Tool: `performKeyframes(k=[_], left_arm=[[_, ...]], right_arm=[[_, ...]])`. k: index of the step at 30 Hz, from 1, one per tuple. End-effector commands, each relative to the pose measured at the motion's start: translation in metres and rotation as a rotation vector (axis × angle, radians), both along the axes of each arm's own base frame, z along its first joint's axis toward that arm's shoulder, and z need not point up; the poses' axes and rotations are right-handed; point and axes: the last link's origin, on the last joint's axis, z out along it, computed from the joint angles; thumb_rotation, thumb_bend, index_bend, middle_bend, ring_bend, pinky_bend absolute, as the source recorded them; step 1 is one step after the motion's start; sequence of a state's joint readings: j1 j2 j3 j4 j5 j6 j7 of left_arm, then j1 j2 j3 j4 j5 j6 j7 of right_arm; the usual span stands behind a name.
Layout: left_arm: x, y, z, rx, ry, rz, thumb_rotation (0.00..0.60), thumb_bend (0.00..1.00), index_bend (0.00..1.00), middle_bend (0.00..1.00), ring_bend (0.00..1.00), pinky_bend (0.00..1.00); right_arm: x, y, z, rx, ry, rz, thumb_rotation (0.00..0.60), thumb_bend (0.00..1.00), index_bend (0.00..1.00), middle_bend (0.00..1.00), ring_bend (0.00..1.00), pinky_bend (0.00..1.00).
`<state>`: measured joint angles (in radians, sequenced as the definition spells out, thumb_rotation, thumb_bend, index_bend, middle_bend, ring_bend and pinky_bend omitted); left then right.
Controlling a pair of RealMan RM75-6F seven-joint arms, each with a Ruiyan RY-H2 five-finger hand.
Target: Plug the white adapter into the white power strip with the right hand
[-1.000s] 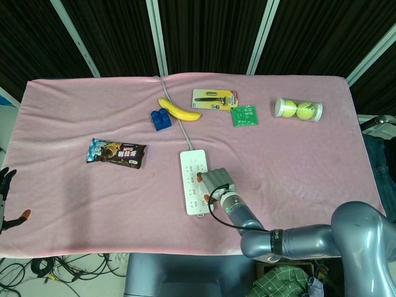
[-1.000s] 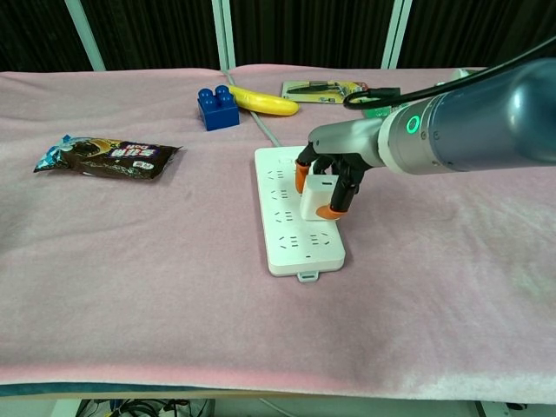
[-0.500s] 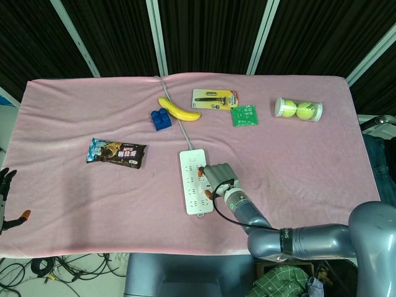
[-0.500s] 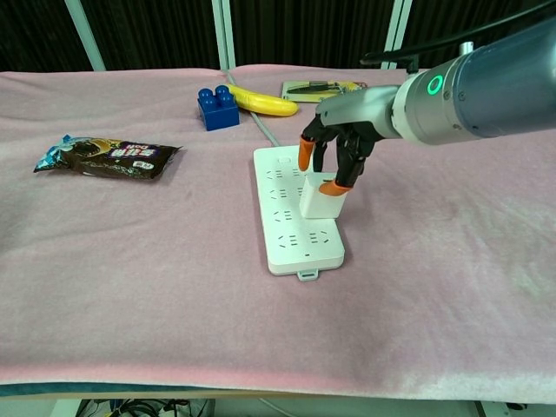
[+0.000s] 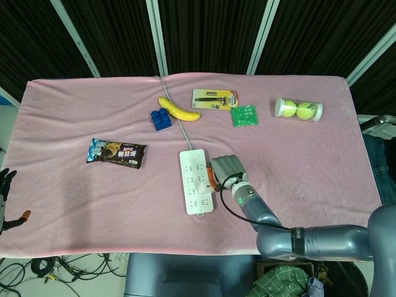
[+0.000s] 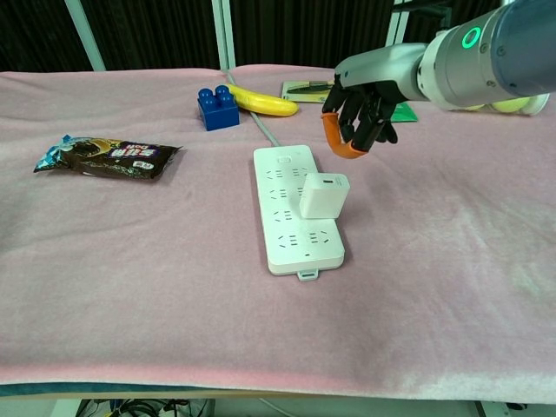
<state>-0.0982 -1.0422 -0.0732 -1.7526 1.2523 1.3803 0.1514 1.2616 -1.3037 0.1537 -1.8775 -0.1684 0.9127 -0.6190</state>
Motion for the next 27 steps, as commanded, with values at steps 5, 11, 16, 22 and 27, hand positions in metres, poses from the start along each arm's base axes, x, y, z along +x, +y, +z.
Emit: performKeyframes(k=[5,11,16,22,27], left_arm=[[0.001,0.000,0.000,0.001,-0.001,0.000,0.600,0.23,0.01,0.00,0.00,0.00],[0.000,0.000,0.000,0.001,-0.002,0.002,0.600,0.23,0.01,0.00,0.00,0.00],[0.000,0.000,0.000,-0.001,-0.002,0.003,0.600,0.23,0.01,0.00,0.00,0.00],[0.000,0.000,0.000,-0.001,-0.003,0.003,0.600,0.23,0.01,0.00,0.00,0.00],[0.000,0.000,0.001,0.000,-0.004,0.005,0.600,0.23,0.01,0.00,0.00,0.00]], right_arm=[[-0.002,0.005,-0.008,0.009,0.016,0.027,0.600,0.63,0.79,0.73,0.81,0.74],[-0.001,0.006,-0.014,0.025,0.020,0.023,0.600,0.67,0.81,0.75,0.83,0.76],[0.000,0.007,-0.019,0.037,0.017,0.017,0.600,0.67,0.81,0.75,0.83,0.77],[0.003,0.007,-0.028,0.056,0.003,0.013,0.600,0.67,0.81,0.75,0.83,0.77],[0.006,0.006,-0.034,0.059,-0.003,0.010,0.600,0.67,0.81,0.75,0.83,0.77]])
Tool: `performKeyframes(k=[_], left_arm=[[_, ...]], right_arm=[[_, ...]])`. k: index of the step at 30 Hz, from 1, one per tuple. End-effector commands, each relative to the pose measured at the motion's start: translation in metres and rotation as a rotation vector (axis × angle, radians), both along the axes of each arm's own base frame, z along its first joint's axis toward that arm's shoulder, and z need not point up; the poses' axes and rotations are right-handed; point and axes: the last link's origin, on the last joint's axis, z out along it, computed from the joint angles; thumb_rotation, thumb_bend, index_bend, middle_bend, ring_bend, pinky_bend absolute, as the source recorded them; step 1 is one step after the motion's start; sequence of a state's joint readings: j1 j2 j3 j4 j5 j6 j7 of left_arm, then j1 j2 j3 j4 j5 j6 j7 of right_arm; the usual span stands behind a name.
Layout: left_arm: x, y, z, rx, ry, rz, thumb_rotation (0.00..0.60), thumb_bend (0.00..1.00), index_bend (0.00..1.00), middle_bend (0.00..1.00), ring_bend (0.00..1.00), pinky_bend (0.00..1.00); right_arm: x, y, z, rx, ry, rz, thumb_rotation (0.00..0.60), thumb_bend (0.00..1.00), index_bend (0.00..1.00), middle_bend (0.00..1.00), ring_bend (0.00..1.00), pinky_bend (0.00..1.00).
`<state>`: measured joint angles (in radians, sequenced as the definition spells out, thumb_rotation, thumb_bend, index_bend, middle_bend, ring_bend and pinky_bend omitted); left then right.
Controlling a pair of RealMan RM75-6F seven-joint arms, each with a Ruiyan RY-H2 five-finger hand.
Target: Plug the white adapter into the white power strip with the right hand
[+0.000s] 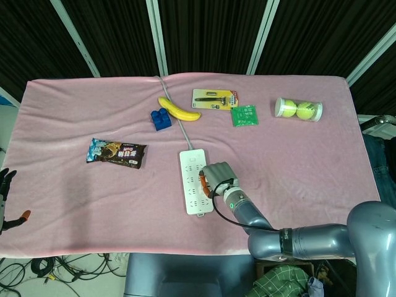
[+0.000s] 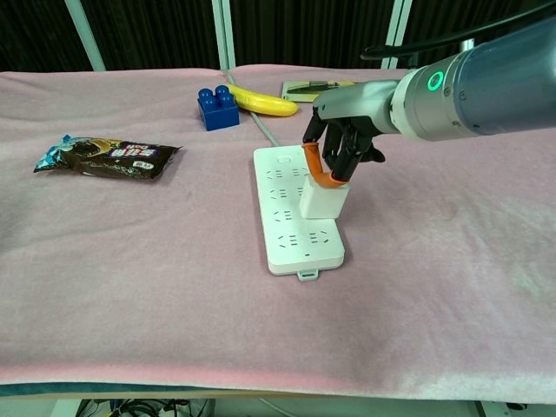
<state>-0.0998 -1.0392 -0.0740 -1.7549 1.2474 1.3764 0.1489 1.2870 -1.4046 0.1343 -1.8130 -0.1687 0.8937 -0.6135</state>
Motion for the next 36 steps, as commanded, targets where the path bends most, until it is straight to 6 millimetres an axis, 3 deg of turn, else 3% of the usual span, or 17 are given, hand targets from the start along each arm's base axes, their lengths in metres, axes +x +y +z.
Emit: performKeyframes(k=[1,18,36], left_arm=[[0.000,0.000,0.000,0.001,-0.001,0.002,0.600,0.23,0.01,0.00,0.00,0.00],[0.000,0.000,0.000,0.004,-0.001,0.004,0.600,0.23,0.01,0.00,0.00,0.00],[0.000,0.000,0.001,0.005,-0.001,0.006,0.600,0.23,0.01,0.00,0.00,0.00]], right_arm=[[0.001,-0.001,-0.003,-0.001,-0.002,-0.002,0.600,0.67,0.81,0.75,0.83,0.77],[0.004,0.003,-0.017,0.042,0.009,0.001,0.600,0.67,0.81,0.75,0.83,0.78],[-0.001,0.002,-0.018,0.054,0.029,-0.017,0.600,0.67,0.82,0.76,0.84,0.79]])
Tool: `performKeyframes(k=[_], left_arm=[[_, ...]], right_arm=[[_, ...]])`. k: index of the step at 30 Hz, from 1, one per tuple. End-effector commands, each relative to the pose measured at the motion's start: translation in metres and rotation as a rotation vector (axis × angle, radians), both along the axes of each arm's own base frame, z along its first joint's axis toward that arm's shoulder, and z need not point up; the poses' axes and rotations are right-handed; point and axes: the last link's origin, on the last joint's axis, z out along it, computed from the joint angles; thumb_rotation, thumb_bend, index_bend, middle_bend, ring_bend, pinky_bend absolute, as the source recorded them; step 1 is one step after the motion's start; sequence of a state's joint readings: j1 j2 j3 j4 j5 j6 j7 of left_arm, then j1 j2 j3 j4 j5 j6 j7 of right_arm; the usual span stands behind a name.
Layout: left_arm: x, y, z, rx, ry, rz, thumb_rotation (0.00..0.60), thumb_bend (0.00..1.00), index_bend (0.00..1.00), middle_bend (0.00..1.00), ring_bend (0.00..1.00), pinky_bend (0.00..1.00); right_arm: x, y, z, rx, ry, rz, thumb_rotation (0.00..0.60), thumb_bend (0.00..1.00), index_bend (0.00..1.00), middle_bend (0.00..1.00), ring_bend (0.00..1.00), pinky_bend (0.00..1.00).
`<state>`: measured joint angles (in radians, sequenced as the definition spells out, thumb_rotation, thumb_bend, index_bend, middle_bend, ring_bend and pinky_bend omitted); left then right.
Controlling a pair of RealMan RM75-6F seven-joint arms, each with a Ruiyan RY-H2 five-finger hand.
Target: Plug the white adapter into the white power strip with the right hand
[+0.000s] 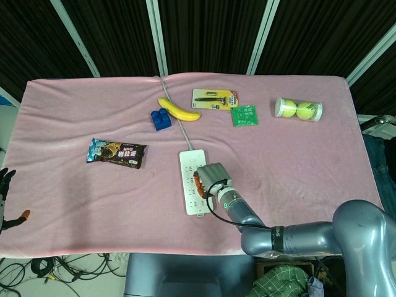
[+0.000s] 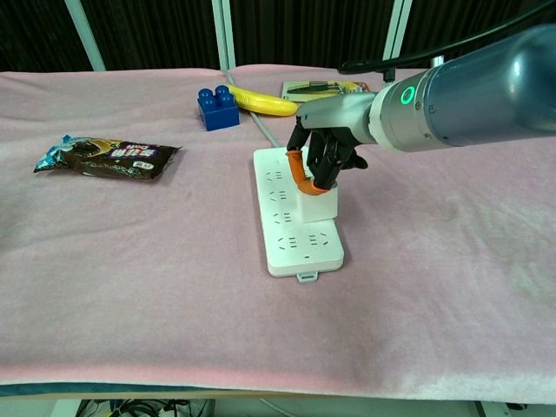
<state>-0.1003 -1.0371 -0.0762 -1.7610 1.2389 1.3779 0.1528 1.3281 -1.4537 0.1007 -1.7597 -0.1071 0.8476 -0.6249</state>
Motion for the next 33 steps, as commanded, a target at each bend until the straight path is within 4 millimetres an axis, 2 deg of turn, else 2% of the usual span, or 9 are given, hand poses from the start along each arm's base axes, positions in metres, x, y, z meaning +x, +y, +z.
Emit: performKeyframes(k=[1,4,7,9,12,15,19,25,33], left_arm=[[0.000,0.000,0.000,0.000,0.000,0.001,0.600,0.23,0.01,0.00,0.00,0.00],[0.000,0.000,0.000,0.000,0.000,0.002,0.600,0.23,0.01,0.00,0.00,0.00],[0.000,0.000,0.000,0.002,0.000,0.003,0.600,0.23,0.01,0.00,0.00,0.00],[0.000,0.000,0.000,0.002,0.000,0.003,0.600,0.23,0.01,0.00,0.00,0.00],[0.000,0.000,0.001,0.003,0.000,0.004,0.600,0.23,0.01,0.00,0.00,0.00],[0.000,0.000,0.001,0.004,0.000,0.003,0.600,0.23,0.01,0.00,0.00,0.00],[0.000,0.000,0.001,0.007,0.001,0.001,0.600,0.23,0.01,0.00,0.00,0.00],[0.002,-0.001,0.001,0.012,-0.001,-0.008,0.600,0.23,0.01,0.00,0.00,0.00],[0.007,-0.001,0.002,0.026,0.022,-0.067,0.600,0.23,0.00,0.00,0.00,0.00]], right_arm=[[0.003,-0.002,0.003,-0.010,-0.020,-0.001,0.600,0.66,0.82,0.76,0.84,0.79],[0.009,-0.004,0.009,-0.034,-0.068,-0.009,0.600,0.64,0.78,0.71,0.80,0.77],[0.013,-0.008,0.019,-0.068,-0.125,-0.022,0.600,0.54,0.56,0.52,0.67,0.65],[0.014,-0.009,0.024,-0.087,-0.155,-0.027,0.600,0.43,0.36,0.36,0.54,0.52],[0.011,-0.013,0.038,-0.135,-0.195,-0.036,0.600,0.33,0.20,0.21,0.39,0.40],[0.003,-0.018,0.059,-0.202,-0.211,-0.038,0.600,0.29,0.14,0.15,0.29,0.34],[-0.012,-0.021,0.088,-0.285,-0.212,-0.041,0.600,0.25,0.10,0.11,0.25,0.28],[-0.067,-0.011,0.130,-0.451,-0.021,0.045,0.600,0.17,0.03,0.08,0.23,0.24],[-0.161,0.057,0.162,-0.564,0.102,0.045,0.600,0.13,0.00,0.07,0.21,0.23]])
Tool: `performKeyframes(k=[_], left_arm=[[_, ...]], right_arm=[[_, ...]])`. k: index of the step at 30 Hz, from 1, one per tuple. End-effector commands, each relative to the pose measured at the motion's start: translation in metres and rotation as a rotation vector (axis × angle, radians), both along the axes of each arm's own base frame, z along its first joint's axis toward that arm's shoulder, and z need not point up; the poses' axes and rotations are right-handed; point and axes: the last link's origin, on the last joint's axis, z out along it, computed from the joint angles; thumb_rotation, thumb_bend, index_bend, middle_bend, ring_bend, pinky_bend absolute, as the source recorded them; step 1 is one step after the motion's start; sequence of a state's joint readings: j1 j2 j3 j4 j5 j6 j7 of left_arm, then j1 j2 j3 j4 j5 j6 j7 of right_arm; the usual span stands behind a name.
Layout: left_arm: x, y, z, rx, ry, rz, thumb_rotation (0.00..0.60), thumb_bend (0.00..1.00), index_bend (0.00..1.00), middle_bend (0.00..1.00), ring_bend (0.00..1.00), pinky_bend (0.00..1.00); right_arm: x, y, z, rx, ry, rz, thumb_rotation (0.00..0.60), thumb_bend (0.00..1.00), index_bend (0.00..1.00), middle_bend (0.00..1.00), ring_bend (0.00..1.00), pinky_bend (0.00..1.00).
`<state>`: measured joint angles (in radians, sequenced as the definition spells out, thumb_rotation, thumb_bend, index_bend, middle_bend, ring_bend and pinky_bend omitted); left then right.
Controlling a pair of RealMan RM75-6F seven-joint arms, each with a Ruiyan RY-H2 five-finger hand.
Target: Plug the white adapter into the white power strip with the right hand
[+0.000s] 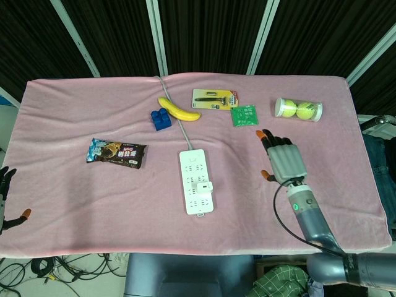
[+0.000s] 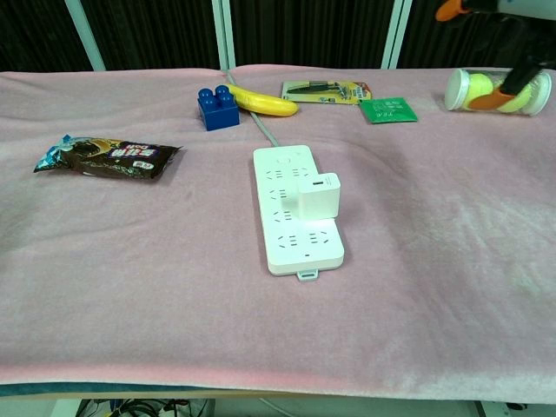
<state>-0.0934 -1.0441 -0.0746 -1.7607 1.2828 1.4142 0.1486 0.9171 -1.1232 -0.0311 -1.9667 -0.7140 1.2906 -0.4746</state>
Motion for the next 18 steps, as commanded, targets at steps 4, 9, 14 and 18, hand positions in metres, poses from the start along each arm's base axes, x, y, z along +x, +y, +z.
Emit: performKeyframes(k=[4,9,14,18], left_arm=[[0.004,-0.001,0.001,0.032,0.082,-0.073,0.600,0.23,0.01,0.00,0.00,0.00],[0.010,-0.006,-0.003,0.015,0.062,-0.119,0.600,0.23,0.01,0.00,0.00,0.00],[0.009,-0.009,-0.003,-0.001,0.056,-0.143,0.600,0.23,0.01,0.00,0.00,0.00],[0.006,-0.013,-0.006,-0.022,0.049,-0.121,0.600,0.23,0.01,0.00,0.00,0.00]], right_arm=[[-0.103,0.091,0.024,-0.098,0.063,-0.085,0.600,0.13,0.00,0.07,0.21,0.23],[-0.137,0.124,0.016,-0.154,0.072,-0.070,0.600,0.13,0.00,0.07,0.21,0.21],[-0.153,0.138,0.008,-0.210,0.066,-0.014,0.600,0.13,0.00,0.07,0.21,0.21],[-0.161,0.141,0.008,-0.235,0.058,-0.007,0.600,0.13,0.00,0.07,0.21,0.21]])
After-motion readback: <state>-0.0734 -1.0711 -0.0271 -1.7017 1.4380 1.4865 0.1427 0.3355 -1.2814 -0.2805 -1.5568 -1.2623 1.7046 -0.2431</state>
